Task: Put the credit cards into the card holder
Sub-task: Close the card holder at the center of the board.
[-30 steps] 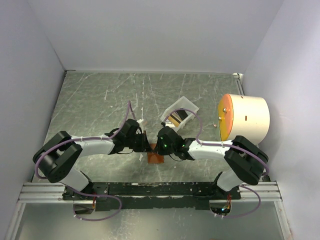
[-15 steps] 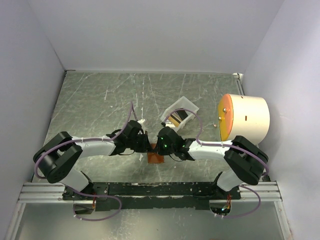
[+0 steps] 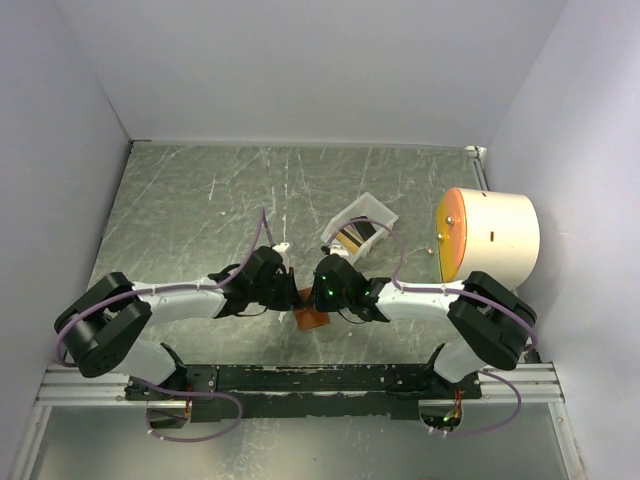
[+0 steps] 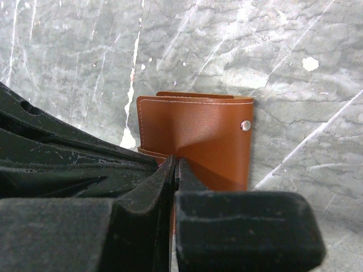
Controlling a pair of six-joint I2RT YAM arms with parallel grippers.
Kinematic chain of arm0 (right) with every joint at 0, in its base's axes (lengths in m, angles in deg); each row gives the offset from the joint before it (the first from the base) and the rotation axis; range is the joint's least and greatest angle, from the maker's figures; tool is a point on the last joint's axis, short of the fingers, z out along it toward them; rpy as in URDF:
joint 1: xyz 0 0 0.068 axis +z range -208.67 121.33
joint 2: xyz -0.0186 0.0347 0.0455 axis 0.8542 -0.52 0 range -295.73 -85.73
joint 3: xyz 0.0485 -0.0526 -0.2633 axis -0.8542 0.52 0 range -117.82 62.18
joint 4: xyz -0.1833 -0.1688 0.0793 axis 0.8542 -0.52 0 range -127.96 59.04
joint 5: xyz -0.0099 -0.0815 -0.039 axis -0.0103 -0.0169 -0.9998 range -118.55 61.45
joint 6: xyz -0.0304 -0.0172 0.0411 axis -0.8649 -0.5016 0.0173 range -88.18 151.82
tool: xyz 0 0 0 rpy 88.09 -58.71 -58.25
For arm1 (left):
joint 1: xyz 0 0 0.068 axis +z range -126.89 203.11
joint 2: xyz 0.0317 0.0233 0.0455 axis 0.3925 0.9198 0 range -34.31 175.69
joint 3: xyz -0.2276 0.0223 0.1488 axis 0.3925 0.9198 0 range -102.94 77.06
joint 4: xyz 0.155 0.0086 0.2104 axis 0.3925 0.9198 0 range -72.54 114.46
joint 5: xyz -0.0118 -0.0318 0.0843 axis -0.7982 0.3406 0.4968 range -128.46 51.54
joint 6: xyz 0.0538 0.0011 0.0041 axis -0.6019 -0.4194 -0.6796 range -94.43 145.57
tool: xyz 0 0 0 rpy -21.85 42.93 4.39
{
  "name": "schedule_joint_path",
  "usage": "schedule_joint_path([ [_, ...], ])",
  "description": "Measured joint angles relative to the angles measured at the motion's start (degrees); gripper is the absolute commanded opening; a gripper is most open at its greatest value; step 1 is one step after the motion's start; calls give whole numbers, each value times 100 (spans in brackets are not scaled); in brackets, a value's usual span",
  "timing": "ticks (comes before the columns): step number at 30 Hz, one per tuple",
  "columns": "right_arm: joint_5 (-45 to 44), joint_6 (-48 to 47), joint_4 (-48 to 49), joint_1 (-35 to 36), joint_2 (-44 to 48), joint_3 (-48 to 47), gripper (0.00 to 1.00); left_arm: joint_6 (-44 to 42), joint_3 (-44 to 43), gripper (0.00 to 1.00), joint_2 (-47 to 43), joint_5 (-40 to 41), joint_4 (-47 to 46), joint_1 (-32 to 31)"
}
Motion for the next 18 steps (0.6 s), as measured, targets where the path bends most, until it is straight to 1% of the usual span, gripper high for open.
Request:
schedule_joint_path([
  [9, 2, 2, 4, 0, 0, 2, 0, -4, -20, 15, -170, 2, 225, -11],
  [18, 22, 2, 11, 0, 0, 2, 0, -20, -20, 13, -87, -4, 212, -11],
])
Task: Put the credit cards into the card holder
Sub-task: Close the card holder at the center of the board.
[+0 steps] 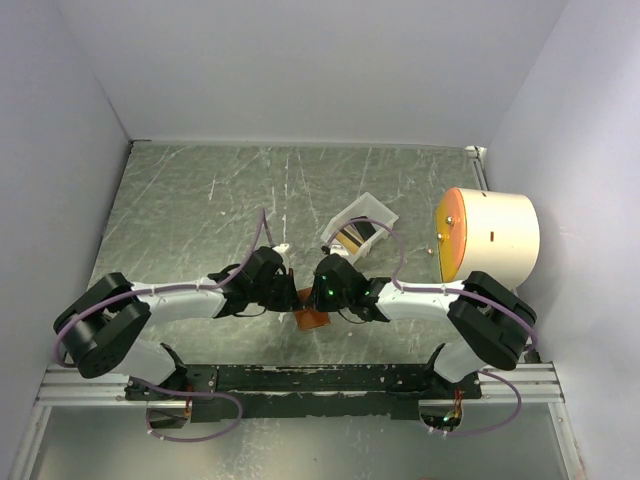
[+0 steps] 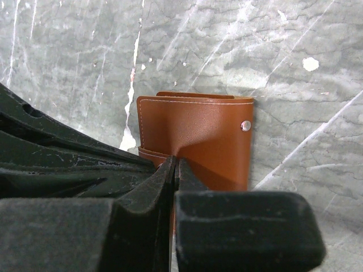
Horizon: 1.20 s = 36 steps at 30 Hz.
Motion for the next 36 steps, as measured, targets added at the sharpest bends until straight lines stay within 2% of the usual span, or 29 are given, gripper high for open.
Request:
schedule_joint_path([
  [20, -4, -4, 13, -2, 0, 2, 0, 2, -31, 10, 201, -7, -79, -9],
  [36, 15, -131, 177, -13, 11, 114, 0, 66, -302, 11, 376, -11, 273, -9],
])
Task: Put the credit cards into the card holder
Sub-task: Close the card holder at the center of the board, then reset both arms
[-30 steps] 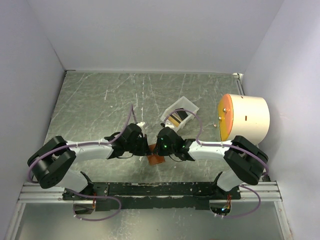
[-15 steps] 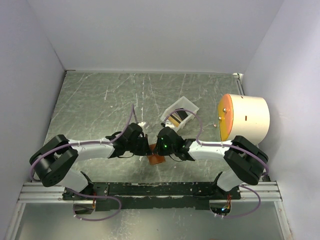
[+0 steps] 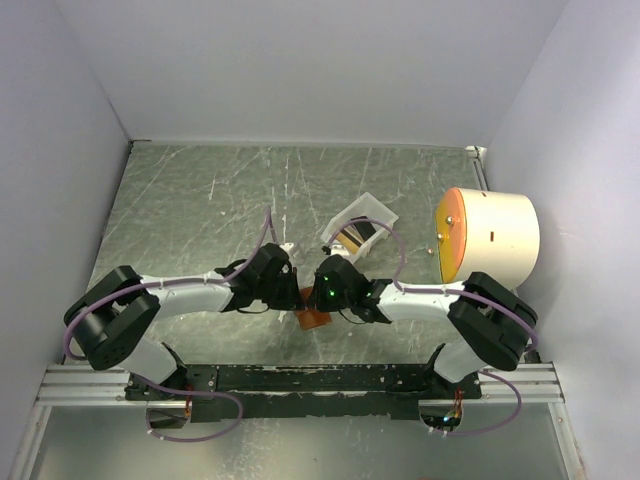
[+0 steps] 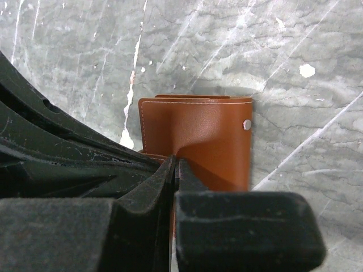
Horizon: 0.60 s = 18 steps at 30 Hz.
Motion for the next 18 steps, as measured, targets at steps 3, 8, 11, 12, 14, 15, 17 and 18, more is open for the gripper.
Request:
schedule_joint_path([
  [3, -2, -20, 109, -4, 31, 83, 0, 2, -151, 10, 55, 2, 219, -2],
  [8, -13, -15, 319, -4, 101, 232, 0, 24, -225, 14, 68, 24, 367, -13],
  [11, -57, -42, 197, -2, 179, 223, 5, 55, -234, 19, 31, 72, 426, -22],
  [12, -87, -83, 83, -4, 227, 197, 8, 57, -247, 22, 7, 103, 485, -24],
  [14, -149, -192, -258, -17, 330, 66, 14, 66, -339, 28, -87, 221, 717, -28],
  [15, -199, -243, -433, -31, 389, -35, 17, 68, -396, 30, -144, 282, 817, -28],
  [17, -308, -339, -688, -59, 553, -234, 24, 63, -586, 35, -321, 437, 1069, -28],
  [18, -378, -402, -813, -70, 713, -352, 28, 61, -715, 37, -448, 529, 1193, -28],
])
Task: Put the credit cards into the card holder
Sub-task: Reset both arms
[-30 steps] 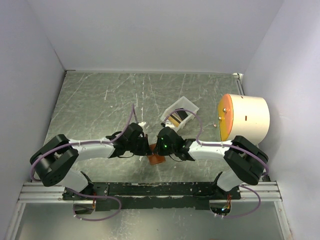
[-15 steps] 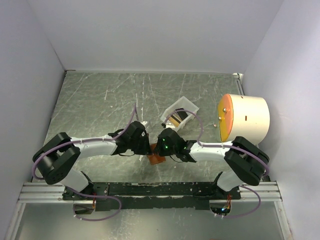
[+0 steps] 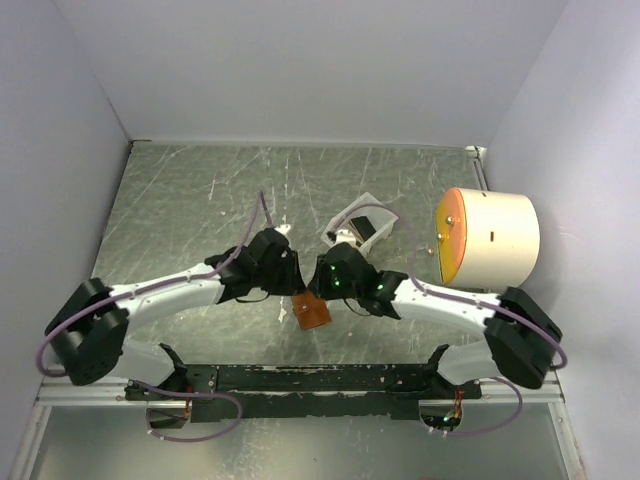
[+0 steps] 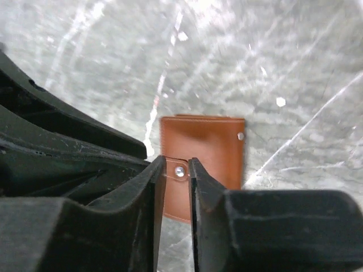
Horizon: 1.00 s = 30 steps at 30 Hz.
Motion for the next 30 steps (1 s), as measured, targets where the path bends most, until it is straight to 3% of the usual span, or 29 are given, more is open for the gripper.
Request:
schedule_joint_path([
  [3, -214, -151, -304, -22, 509, -256, 44, -35, -367, 45, -450, 260, 313, 0],
  [5, -361, -236, -479, -42, 848, -380, 57, -66, -549, 57, -809, 428, 485, 0],
  [6, -417, -262, -570, -55, 1012, -439, 63, -74, -612, 70, -984, 496, 562, 0],
  [7, -472, -278, -654, -57, 1174, -485, 74, -76, -669, 93, -1239, 584, 671, 0],
  [8, -509, -289, -741, -57, 1331, -525, 90, -103, -693, 100, -1451, 649, 741, 0],
  [9, -538, -286, -807, -57, 1447, -549, 99, -136, -719, 99, -1676, 717, 831, 0],
  [15, -935, -273, -1469, -50, 2277, -706, 100, -221, -903, 99, -2822, 1115, 1506, 0],
  [23, -1668, -299, -2221, -50, 2697, -1185, 100, -481, -966, 100, -4199, 1521, 2111, 0],
  [30, -2039, -345, -2352, -50, 2863, -1366, 100, -535, -938, 99, -4693, 1757, 2286, 0],
])
